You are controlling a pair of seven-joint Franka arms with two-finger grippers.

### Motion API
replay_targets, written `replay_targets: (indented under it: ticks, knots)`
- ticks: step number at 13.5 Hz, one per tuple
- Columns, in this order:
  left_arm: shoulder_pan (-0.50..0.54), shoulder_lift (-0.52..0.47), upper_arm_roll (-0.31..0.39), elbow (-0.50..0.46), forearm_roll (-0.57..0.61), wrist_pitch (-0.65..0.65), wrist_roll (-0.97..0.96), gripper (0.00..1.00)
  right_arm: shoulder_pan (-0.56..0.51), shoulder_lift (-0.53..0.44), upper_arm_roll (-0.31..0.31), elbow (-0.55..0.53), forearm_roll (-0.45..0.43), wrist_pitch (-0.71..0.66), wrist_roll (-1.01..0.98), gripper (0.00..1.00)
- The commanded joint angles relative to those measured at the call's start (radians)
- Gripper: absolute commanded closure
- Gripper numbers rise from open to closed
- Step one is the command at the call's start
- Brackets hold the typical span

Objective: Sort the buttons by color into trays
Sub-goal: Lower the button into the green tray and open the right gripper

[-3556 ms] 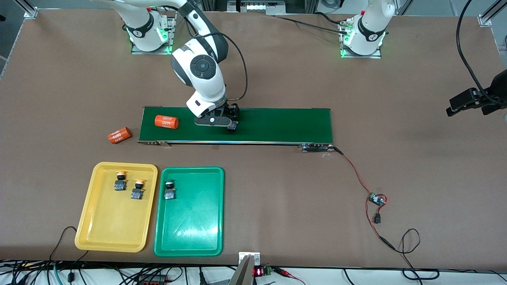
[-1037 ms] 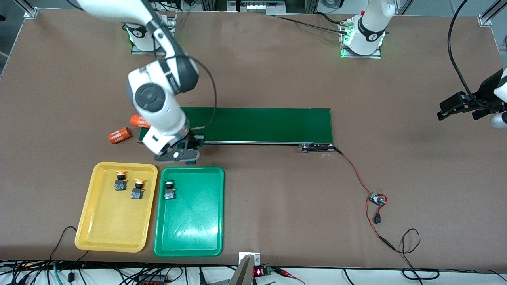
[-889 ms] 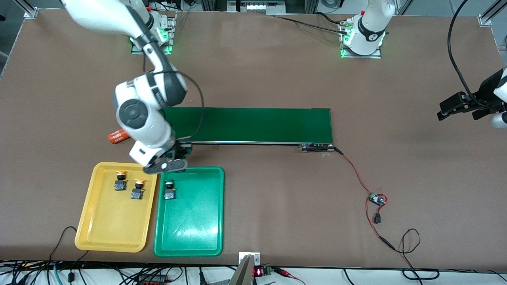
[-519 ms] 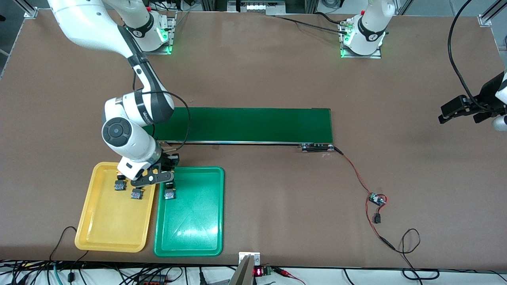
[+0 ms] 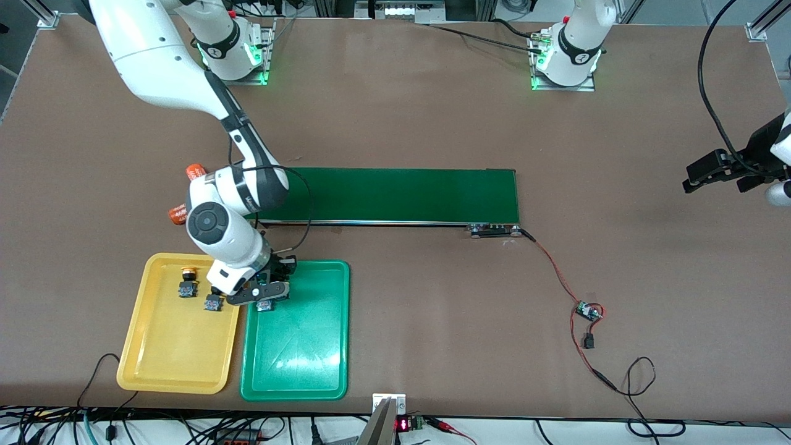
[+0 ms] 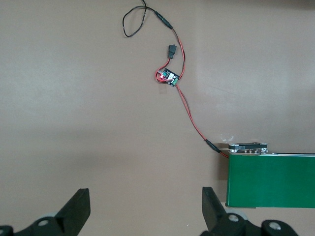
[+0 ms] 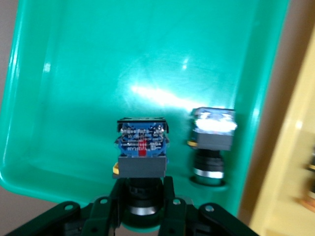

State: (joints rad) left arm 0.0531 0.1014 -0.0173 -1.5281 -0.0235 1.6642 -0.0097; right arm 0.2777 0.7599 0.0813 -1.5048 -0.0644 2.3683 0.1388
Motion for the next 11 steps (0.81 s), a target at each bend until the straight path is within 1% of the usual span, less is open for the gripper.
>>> replay_targets:
  ticks: [1,3,7,10,11]
  knots:
    - [0.008,0.001,0.004,-0.009,-0.004,-0.004,0.019,0.00,0.009,0.039,0.003,0.031,-0.014,0.044,-0.002,0.93]
    - [0.008,0.003,0.005,-0.009,-0.004,-0.004,0.019,0.00,0.009,0.062,0.003,0.031,-0.015,0.087,-0.002,0.93]
    - [0.007,0.001,0.005,-0.009,-0.004,-0.004,0.020,0.00,0.009,0.079,0.000,0.031,-0.017,0.114,-0.004,0.91]
    - [0.007,-0.005,-0.003,-0.009,-0.004,-0.012,0.020,0.00,0.009,0.110,-0.006,0.031,-0.017,0.163,-0.010,0.91]
    - [0.005,-0.008,-0.003,-0.009,-0.004,-0.015,0.020,0.00,0.009,0.116,-0.006,0.031,-0.018,0.173,-0.010,0.84]
